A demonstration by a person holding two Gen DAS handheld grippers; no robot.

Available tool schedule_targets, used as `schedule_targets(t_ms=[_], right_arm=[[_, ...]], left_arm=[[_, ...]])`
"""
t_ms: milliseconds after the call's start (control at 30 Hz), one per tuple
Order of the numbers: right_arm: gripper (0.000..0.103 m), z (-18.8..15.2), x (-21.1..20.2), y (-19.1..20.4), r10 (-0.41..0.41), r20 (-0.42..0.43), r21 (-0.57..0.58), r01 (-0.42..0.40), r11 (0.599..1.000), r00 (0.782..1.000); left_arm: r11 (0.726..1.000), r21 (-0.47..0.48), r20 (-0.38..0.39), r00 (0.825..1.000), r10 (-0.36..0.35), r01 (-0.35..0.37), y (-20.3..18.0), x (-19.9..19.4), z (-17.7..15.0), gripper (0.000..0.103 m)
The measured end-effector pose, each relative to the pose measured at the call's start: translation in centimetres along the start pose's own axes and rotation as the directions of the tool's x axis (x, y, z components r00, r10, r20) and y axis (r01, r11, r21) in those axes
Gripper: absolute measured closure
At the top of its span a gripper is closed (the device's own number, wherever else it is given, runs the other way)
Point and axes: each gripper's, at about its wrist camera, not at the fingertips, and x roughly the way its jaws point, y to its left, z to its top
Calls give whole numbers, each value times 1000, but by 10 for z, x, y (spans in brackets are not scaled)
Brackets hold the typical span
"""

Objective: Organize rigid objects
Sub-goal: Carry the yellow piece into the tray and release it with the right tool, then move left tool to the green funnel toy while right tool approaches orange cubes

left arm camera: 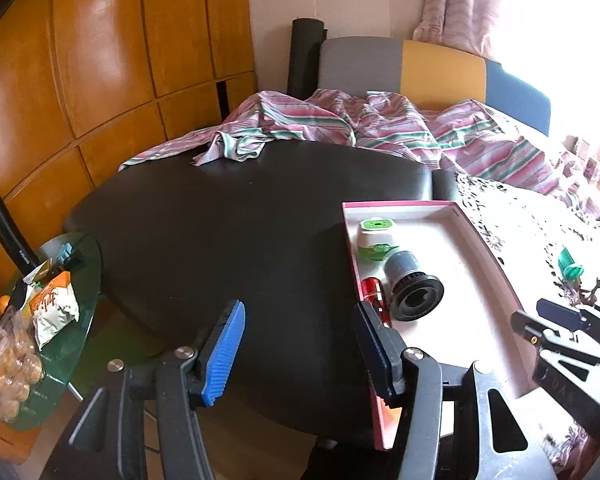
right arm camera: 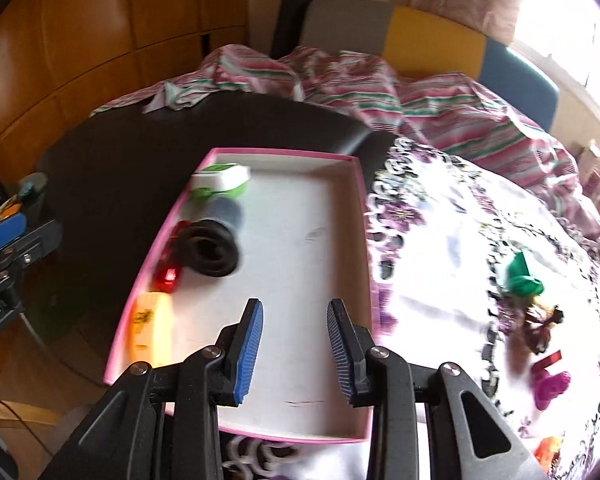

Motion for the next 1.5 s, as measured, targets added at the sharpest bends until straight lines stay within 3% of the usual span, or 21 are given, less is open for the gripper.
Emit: schedule_targets(t_ms=[167, 300, 467, 633, 867, 1033, 1167, 1233, 1400, 1500], right_arm=[[70, -8, -6, -26, -80, 6, 19, 80, 997, 997], [70, -14, -17, -43, -205, 53, 1, 205, 979, 977], [70, -23, -36, -90, -370, 85, 103, 361, 927, 925], [70, -32, -52, -145, -470, 41, 223, 450, 865, 882], [70, -57, -70, -199, -564, -19, 300, 543, 784, 825], [70, -76, -81, -228, -598, -73, 332, 585, 740, 798], [70, -89, -83, -244, -585, -122, 331, 589, 737, 802], [69, -93, -84, -254, -525, -145, 365, 539, 759, 838], [66, -102, -77, -269, -419, -238, 354, 480, 803, 876], [65, -113, -72, -284, -350, -277, 394, 438, 808, 895]], left_arm=[[999, 32, -7, 1000, -28, 28, -16, 1, 2, 45], [996, 64, 1, 998, -59, 59, -32, -2, 6, 45], [987, 115, 9, 993, -117, 116, -59, -6, 10, 45], [966, 179, 6, 981, -193, 188, -93, -11, 13, 45], [918, 279, -11, 957, -290, 281, -146, -19, 14, 45], [881, 336, -17, 937, -350, 335, -181, -28, 12, 45], [854, 369, -23, 922, -386, 366, -204, -34, 11, 45], [840, 384, -28, 915, -404, 383, -215, -37, 11, 45], [810, 433, -25, 903, -429, 397, -240, -42, 13, 45], [796, 451, -19, 896, -444, 404, -252, -46, 14, 45]])
